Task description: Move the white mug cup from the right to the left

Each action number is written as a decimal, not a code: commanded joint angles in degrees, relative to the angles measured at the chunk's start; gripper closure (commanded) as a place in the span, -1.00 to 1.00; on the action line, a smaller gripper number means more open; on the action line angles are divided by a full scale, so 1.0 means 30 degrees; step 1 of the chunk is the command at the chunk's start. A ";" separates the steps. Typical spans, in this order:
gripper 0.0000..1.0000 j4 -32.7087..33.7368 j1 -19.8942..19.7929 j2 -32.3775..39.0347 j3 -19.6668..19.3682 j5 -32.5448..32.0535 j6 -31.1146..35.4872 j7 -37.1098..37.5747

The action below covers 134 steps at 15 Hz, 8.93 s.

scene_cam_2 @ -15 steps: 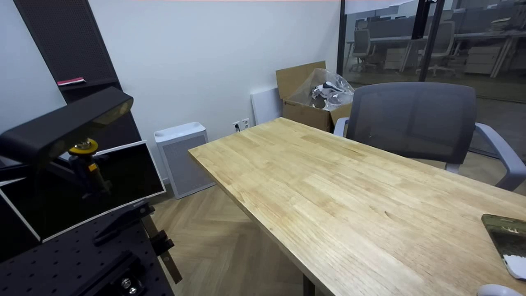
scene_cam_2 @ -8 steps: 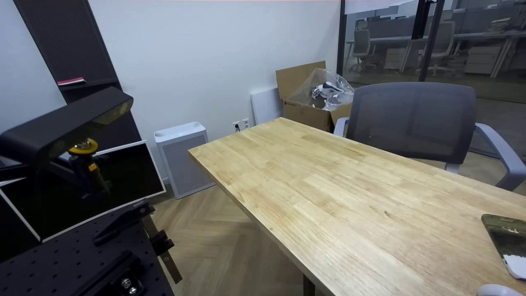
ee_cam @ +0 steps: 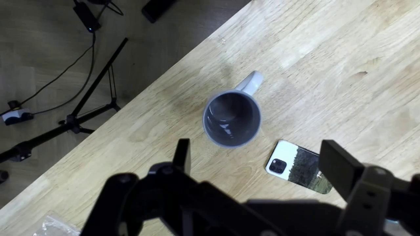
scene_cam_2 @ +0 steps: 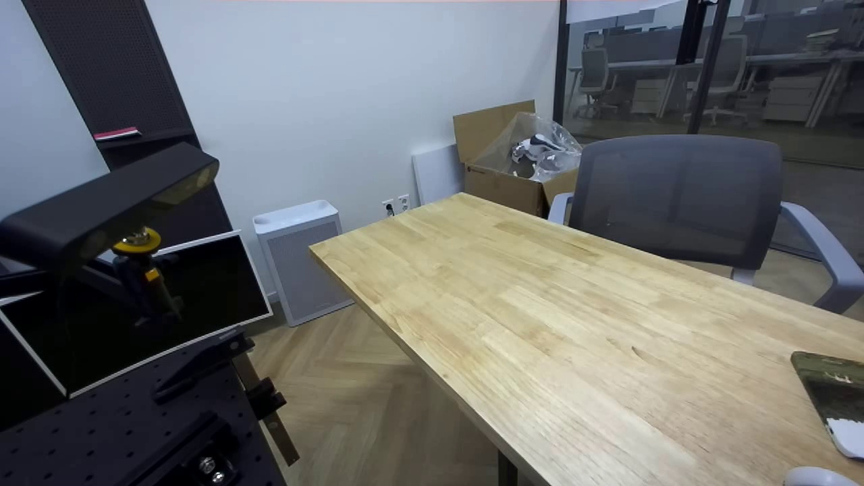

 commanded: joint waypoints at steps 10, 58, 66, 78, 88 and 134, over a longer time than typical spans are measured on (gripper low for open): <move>-1.00 0.0283 -0.0067 0.4088 -0.0686 -0.1164 0.5997 0.1325; -1.00 0.0477 0.0598 0.7898 0.0478 0.1963 0.9874 0.2621; -1.00 0.0931 0.0096 0.8308 0.0943 0.3792 1.0133 0.2753; -1.00 0.0771 0.0063 0.8716 0.0987 0.4086 1.0692 0.2562; -1.00 0.0806 0.0187 0.9184 0.0952 0.4045 1.1041 0.2588; 0.96 0.1605 0.2127 0.9346 0.1171 0.3685 1.2259 0.3261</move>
